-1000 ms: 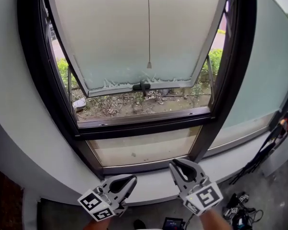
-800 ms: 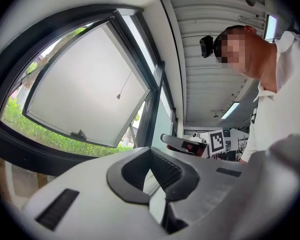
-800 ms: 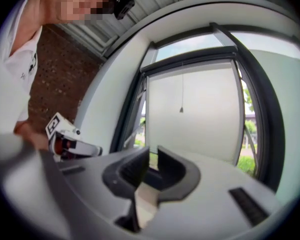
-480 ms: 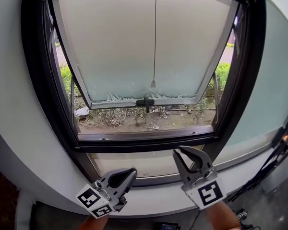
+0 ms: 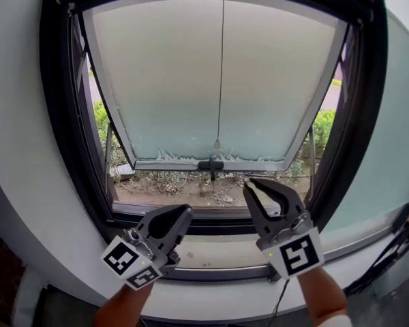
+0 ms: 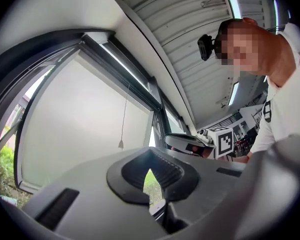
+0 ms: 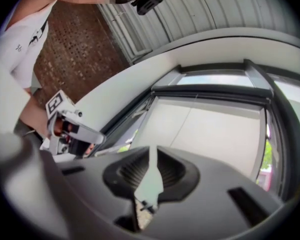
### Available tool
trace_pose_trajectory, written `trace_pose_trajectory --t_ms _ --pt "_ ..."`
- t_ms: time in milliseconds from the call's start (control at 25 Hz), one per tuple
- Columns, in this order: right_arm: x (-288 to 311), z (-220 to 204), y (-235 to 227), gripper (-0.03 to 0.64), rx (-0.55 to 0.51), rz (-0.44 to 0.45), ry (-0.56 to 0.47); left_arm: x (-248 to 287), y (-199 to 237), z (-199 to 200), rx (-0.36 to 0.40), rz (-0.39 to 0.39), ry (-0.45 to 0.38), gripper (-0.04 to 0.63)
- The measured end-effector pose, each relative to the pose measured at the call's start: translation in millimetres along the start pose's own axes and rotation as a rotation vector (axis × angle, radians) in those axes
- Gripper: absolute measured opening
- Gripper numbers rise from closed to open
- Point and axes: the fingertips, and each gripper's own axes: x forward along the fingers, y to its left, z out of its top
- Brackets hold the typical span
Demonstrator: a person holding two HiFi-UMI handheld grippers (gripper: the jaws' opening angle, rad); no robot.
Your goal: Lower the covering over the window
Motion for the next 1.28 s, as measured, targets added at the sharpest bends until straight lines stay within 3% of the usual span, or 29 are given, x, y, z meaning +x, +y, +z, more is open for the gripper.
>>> trace_pose_trajectory --t_ms 160,480,720,1000,1280 --pt "15 11 -11 0.042 -0.024 -0.003 -0.006 20 5 28 0.058 -0.016 -0.030 0.018" --pt "47 46 -49 0.042 -0.137 -0.082 -0.039 50 23 100 0.253 -0.031 -0.086 0.018" --pt "68 79 -78 0.043 -0.235 -0.115 -0.058 73 37 148 0.319 -0.018 -0.147 0.018" --pt "96 113 -111 0.043 -0.400 -0.169 -0.054 104 44 187 0.437 -0.033 -0.150 0.018" --pt "129 143 -144 0.043 -0.536 -0.207 -0.051 130 58 221 0.498 -0.020 -0.164 0.018"
